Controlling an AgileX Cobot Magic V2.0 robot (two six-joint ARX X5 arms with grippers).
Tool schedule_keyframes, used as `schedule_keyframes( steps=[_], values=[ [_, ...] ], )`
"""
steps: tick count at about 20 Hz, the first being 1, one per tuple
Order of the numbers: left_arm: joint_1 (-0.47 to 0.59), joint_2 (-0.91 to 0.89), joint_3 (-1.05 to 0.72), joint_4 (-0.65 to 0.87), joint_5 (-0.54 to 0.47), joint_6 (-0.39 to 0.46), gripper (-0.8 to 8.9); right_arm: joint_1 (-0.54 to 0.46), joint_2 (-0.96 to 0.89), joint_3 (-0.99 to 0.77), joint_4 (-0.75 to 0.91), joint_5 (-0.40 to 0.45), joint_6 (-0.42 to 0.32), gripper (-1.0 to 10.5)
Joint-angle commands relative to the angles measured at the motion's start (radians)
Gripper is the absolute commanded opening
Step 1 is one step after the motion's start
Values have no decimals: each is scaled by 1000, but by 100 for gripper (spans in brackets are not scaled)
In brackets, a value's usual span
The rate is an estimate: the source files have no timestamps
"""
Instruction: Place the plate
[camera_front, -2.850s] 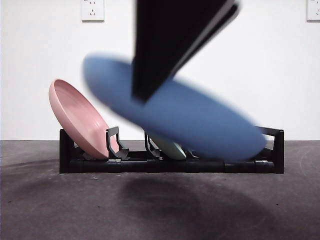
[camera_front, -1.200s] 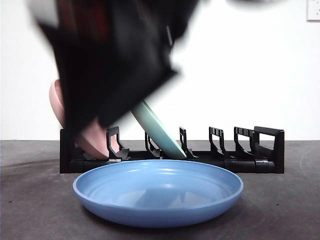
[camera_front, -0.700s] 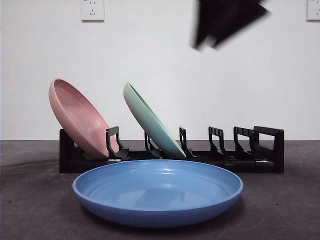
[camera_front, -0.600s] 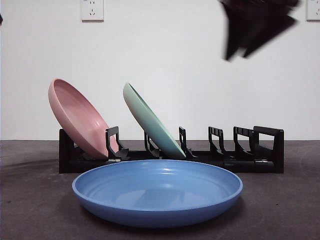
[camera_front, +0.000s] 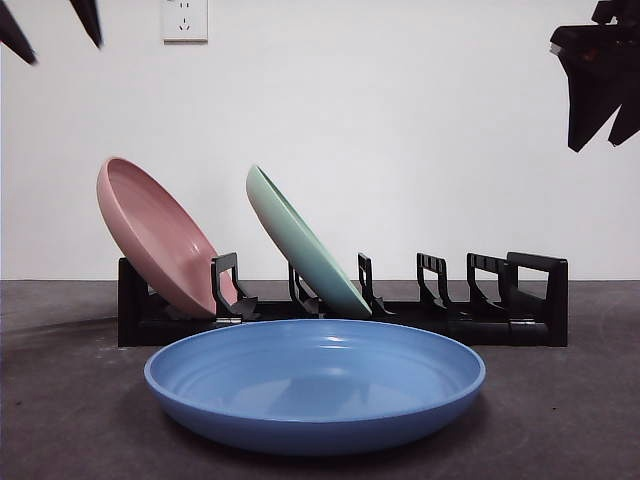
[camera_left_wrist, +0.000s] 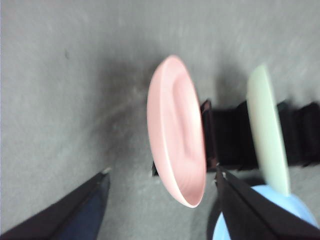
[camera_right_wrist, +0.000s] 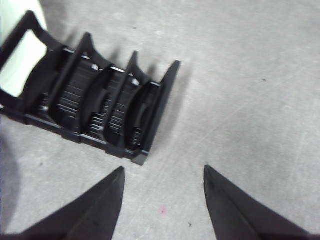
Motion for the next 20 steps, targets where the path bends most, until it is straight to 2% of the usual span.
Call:
schedule_keyframes(
  steps=[1, 3, 11, 17, 20],
  values=[
    [-35, 111, 90, -34, -31, 7, 308, 3, 8, 9, 5, -3, 21, 251],
    [-64, 190, 134, -51, -66, 7, 308, 3, 8, 9, 6, -3, 44, 251],
    [-109, 339, 147, -43, -218, 11, 306, 3, 8, 9, 6, -3, 44, 251],
    [-110, 365, 147, -30, -246, 33, 104, 3, 8, 9, 5, -3, 44, 251],
    [-112, 365, 147, -19, -246, 33, 46, 3, 8, 9, 5, -3, 44, 251]
  ],
)
